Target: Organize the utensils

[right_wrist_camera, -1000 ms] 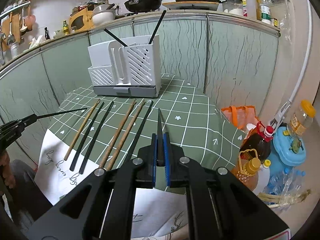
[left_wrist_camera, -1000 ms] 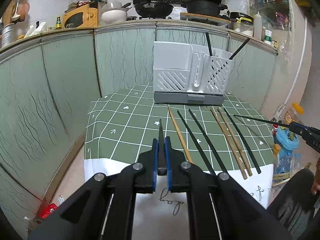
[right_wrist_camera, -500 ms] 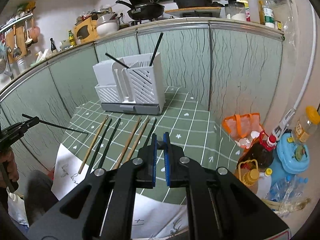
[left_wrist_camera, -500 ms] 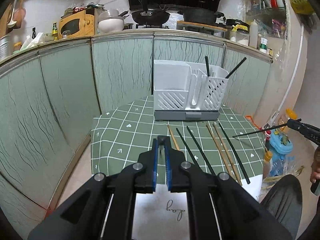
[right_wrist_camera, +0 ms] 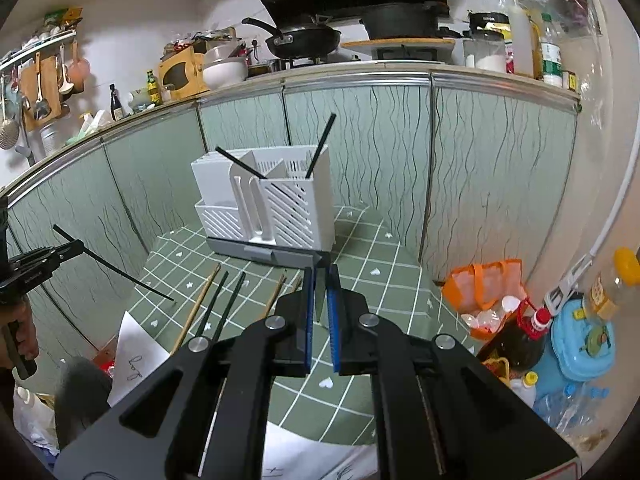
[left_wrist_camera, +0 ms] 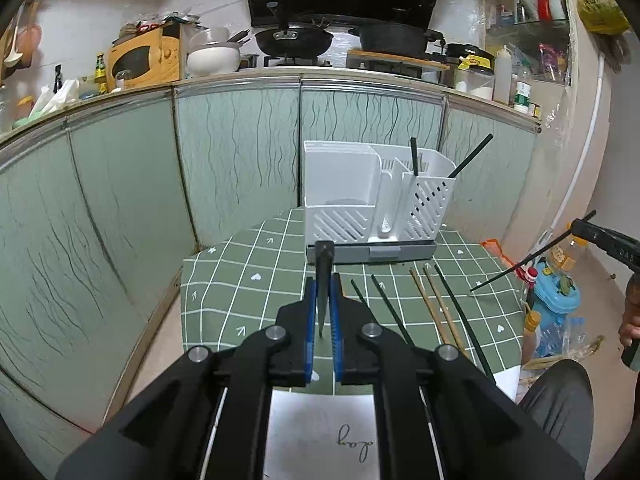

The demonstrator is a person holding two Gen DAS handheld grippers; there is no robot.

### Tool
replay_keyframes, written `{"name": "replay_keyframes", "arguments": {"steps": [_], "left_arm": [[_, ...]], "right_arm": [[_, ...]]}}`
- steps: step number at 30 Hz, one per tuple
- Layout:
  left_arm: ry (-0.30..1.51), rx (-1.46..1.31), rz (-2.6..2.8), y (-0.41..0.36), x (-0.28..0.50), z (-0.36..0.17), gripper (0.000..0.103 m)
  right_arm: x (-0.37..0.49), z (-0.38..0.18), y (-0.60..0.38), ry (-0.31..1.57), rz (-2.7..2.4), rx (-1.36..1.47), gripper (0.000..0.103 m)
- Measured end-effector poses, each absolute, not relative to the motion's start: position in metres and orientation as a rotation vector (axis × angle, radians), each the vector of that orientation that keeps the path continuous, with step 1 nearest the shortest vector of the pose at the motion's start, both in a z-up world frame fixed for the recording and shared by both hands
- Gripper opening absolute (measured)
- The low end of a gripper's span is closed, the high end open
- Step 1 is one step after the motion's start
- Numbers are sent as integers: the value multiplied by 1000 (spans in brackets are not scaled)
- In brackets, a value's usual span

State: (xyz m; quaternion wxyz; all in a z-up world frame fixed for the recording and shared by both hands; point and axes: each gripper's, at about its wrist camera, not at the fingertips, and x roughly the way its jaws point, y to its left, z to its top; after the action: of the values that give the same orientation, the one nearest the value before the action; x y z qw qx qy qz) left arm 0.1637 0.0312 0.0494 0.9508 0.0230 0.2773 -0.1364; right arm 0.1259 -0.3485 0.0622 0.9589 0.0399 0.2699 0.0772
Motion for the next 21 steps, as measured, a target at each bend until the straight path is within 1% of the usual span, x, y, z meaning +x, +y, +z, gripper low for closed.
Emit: {"name": "replay_keyframes", "arguments": {"steps": [6, 13, 21], "left_arm": [[538, 93, -312, 25, 172, 62, 8], [537, 58, -406, 21, 192, 77, 8], [517, 49, -509, -2, 211, 108, 8]], "right_arm": [[137, 76, -345, 540, 185, 64, 6], [147, 89, -349, 529, 227, 70, 6], [159, 116, -349, 512, 269, 68, 6]]}}
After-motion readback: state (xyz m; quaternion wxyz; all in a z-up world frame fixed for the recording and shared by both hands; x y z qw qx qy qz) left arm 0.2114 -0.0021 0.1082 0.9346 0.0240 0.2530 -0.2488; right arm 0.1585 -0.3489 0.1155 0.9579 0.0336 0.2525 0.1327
